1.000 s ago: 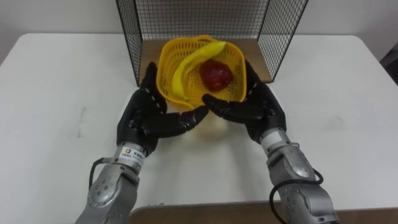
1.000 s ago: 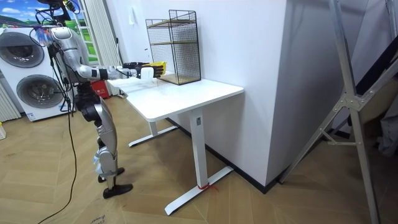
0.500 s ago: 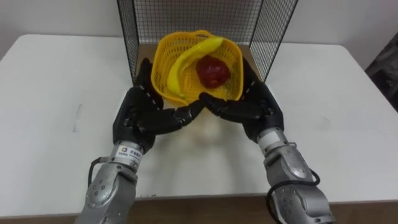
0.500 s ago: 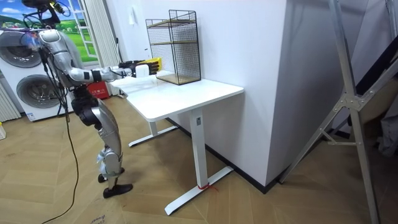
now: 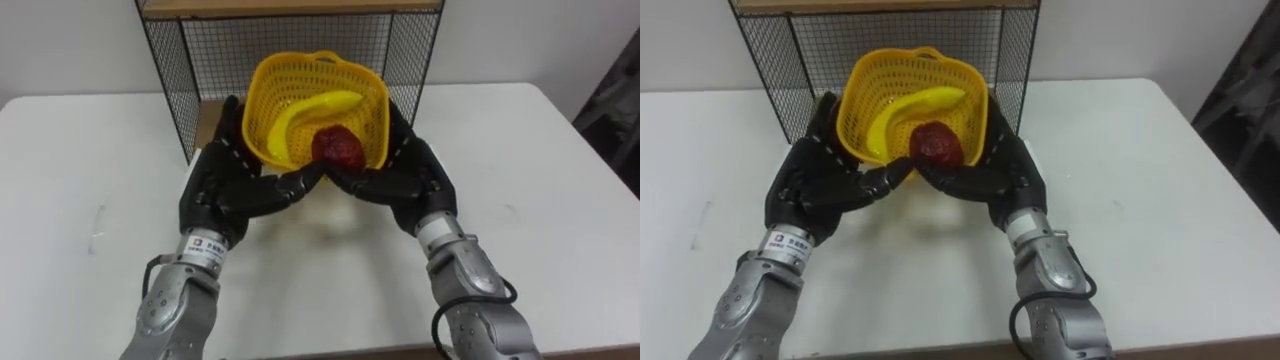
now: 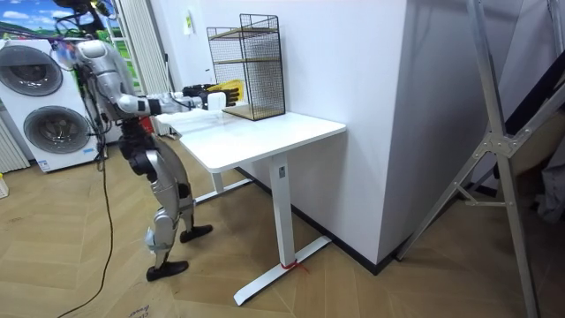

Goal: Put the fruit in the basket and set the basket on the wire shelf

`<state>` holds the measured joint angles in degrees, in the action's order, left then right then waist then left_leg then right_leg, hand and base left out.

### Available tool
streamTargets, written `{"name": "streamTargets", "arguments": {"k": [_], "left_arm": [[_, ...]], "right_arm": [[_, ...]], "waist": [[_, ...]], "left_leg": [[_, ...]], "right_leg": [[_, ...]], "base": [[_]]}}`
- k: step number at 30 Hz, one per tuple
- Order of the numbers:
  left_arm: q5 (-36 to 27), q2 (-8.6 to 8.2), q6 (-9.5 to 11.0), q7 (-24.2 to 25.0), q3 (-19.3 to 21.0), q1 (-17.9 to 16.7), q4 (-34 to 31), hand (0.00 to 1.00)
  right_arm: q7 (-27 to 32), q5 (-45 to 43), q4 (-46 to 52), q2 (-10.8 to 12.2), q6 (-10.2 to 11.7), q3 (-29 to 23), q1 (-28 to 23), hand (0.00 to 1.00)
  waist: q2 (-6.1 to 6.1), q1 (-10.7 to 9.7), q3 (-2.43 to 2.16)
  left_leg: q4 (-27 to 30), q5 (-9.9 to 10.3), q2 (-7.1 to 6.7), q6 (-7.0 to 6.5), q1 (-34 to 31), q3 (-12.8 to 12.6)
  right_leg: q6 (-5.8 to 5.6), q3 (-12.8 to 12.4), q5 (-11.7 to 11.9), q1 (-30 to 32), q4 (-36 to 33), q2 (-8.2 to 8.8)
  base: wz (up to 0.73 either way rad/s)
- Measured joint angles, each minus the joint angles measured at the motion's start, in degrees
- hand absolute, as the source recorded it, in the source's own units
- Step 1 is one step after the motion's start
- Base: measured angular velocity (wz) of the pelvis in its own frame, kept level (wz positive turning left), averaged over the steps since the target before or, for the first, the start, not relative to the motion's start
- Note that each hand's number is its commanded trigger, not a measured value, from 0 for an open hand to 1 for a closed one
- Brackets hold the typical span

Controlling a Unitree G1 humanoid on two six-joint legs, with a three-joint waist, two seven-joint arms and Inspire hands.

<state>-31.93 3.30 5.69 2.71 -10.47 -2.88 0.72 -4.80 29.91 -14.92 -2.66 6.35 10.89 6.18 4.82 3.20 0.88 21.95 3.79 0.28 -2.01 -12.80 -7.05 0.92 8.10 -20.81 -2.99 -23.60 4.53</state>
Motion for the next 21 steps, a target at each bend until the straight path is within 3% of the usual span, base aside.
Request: {"name": "streamTargets", "arguments": {"k": [6, 11, 14, 18, 20, 21], "left_arm": [[0.0, -0.06, 1.1, 0.2, 0.1, 0.2, 0.0, 0.00], [-0.3, -0.10, 1.1, 0.3, 0.2, 0.3, 0.0, 0.00], [-0.3, -0.56, 1.1, 0.4, 0.1, 0.3, 0.0, 0.00], [-1.1, -0.68, 1.1, 0.5, -0.7, 0.4, 0.0, 0.00], [-1.1, -0.39, 1.1, 0.5, -1.1, 0.4, 0.0, 0.00], [-1.2, -0.42, 1.1, 0.5, -1.2, 0.4, 0.0, 0.00]], "right_arm": [[0.0, -0.1, 2.4, -0.1, 0.1, 0.0, 0.0, 0.00], [0.0, 0.6, 2.6, -0.1, 0.1, 0.0, 0.0, 0.00], [0.3, 0.3, 3.4, -0.2, 0.1, -0.2, 0.0, 0.00], [1.3, 0.5, 4.6, -0.4, 0.3, -0.2, 0.1, 0.00], [1.7, 0.6, 4.6, -0.4, 0.3, -0.1, 0.1, 0.00], [2.0, 0.6, 4.6, -0.4, 0.3, -0.1, 0.1, 0.00]], "waist": [[-0.06, -0.1, 0.17], [-0.39, 0.0, 0.39], [-1.11, -0.2, 0.55], [-1.36, -0.4, 0.55], [-1.25, -0.8, 0.58], [-1.10, -1.1, 0.56]], "left_leg": [[0.7, 1.9, -1.53, -0.55, -0.5, 0.0], [1.9, 3.7, -1.56, -0.57, -0.6, 0.0], [3.9, 5.4, -1.72, -1.08, -1.4, -0.3], [5.5, 7.6, -2.94, -2.55, -1.4, -0.8], [5.7, 8.2, -4.02, -3.57, -0.8, -1.0], [5.9, 8.7, -4.85, -4.37, -0.1, -1.4]], "right_leg": [[-1.10, 0.5, -0.5, -0.9, 1.5, 1.49], [-1.70, 0.6, -0.8, -1.0, 0.8, 1.67], [-2.69, 0.8, -1.5, -0.7, -0.5, 2.22], [-3.64, 0.6, -2.2, 0.6, -5.5, 4.17], [-4.24, 0.4, -1.9, 2.9, -12.2, 5.89], [-5.29, -0.3, -1.3, 4.7, -17.0, 7.24]], "base": [[0.05], [-0.02], [-0.05], [0.00], [0.13], [0.10]]}}
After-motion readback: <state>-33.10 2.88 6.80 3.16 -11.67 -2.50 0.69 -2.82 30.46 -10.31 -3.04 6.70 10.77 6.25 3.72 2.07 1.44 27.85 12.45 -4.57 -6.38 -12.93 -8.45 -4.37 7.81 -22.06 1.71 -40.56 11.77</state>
